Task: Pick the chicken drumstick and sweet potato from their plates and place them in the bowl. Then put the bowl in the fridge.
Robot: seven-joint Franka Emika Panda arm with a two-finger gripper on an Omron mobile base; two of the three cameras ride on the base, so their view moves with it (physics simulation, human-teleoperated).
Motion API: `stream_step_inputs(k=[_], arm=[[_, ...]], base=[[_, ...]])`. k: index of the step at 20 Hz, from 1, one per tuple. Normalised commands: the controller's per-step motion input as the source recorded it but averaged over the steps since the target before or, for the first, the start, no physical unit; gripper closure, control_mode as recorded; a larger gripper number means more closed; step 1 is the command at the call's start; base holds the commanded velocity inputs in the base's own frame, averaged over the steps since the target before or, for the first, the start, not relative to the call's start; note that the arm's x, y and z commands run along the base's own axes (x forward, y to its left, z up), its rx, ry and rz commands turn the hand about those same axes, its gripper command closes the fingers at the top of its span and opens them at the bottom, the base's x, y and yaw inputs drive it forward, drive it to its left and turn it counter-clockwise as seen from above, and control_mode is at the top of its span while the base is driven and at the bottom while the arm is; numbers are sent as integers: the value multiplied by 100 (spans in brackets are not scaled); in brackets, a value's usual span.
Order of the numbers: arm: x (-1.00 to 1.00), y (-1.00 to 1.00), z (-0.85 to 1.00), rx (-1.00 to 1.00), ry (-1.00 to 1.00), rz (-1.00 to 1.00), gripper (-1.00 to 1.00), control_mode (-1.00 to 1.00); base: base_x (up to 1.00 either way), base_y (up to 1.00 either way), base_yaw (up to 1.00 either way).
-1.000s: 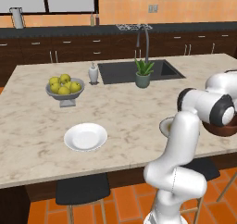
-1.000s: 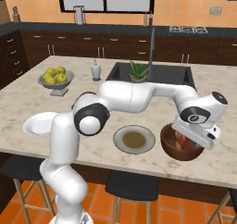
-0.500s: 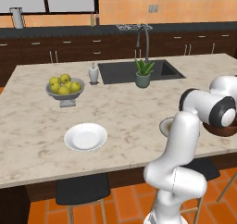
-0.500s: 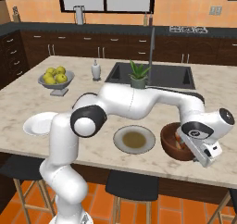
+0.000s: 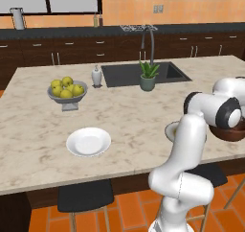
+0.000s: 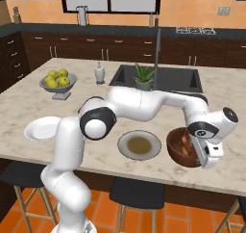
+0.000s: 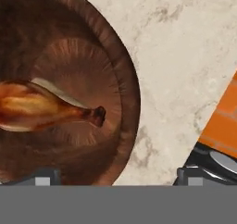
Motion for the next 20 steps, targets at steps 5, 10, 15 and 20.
stream_step_inputs(k=[5, 10, 15, 20], arm=[[40, -32, -40, 0, 17, 0, -100, -100], [-1, -30, -32, 0, 12, -3, -100, -100], [1, -3, -32, 0, 5, -1, -100, -100], [0, 15, -22, -2, 0, -1, 100, -100]], base=[[0, 0, 0], [0, 0, 0], [0, 0, 0], [0, 0, 0]])
